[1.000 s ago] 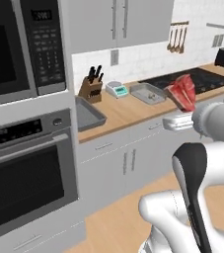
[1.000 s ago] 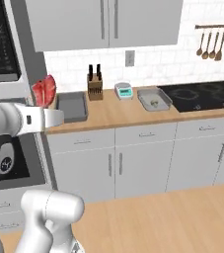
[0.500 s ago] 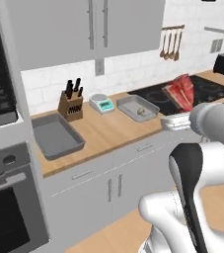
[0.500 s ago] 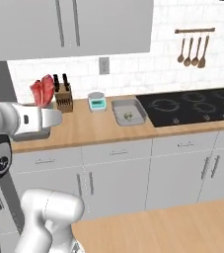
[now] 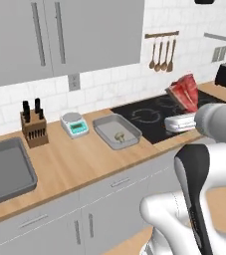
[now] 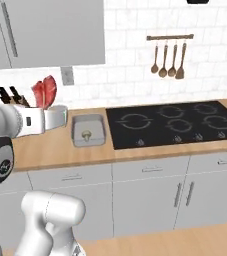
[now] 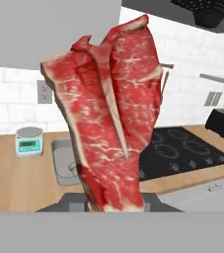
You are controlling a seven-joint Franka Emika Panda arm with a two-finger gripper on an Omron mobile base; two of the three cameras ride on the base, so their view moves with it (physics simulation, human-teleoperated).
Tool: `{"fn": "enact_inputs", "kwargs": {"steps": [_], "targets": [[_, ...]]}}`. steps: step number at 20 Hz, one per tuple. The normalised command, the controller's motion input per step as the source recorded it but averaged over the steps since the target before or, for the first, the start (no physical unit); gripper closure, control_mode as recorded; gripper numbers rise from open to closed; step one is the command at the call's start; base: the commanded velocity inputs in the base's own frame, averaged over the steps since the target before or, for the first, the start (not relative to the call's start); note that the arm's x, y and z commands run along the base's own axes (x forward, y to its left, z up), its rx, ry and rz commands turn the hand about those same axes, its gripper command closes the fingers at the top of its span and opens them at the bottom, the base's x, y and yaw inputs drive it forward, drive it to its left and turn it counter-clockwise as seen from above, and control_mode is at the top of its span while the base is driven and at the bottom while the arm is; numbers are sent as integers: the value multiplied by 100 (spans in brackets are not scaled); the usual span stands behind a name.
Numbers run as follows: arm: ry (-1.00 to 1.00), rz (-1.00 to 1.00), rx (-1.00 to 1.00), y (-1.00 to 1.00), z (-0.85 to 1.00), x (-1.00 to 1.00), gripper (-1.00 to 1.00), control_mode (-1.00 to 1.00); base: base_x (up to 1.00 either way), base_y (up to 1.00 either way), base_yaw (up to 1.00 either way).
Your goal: Place one mushroom and one steak in each tupperware on the nearby counter, to pack two identical lunches.
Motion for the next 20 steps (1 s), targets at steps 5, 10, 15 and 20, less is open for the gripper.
{"fn": "enact_inputs", "kwargs": {"steps": [5, 10, 15, 20], "targets": [[9, 4, -1, 0, -20, 20, 100, -100, 80, -18, 15], [48, 26, -1, 2, -100, 100, 100, -100, 0, 0, 0], [43, 21, 0, 15, -87, 100, 100, -100, 0, 0, 0], [30, 7, -2, 47, -53, 100, 100, -100, 0, 0, 0]]}}
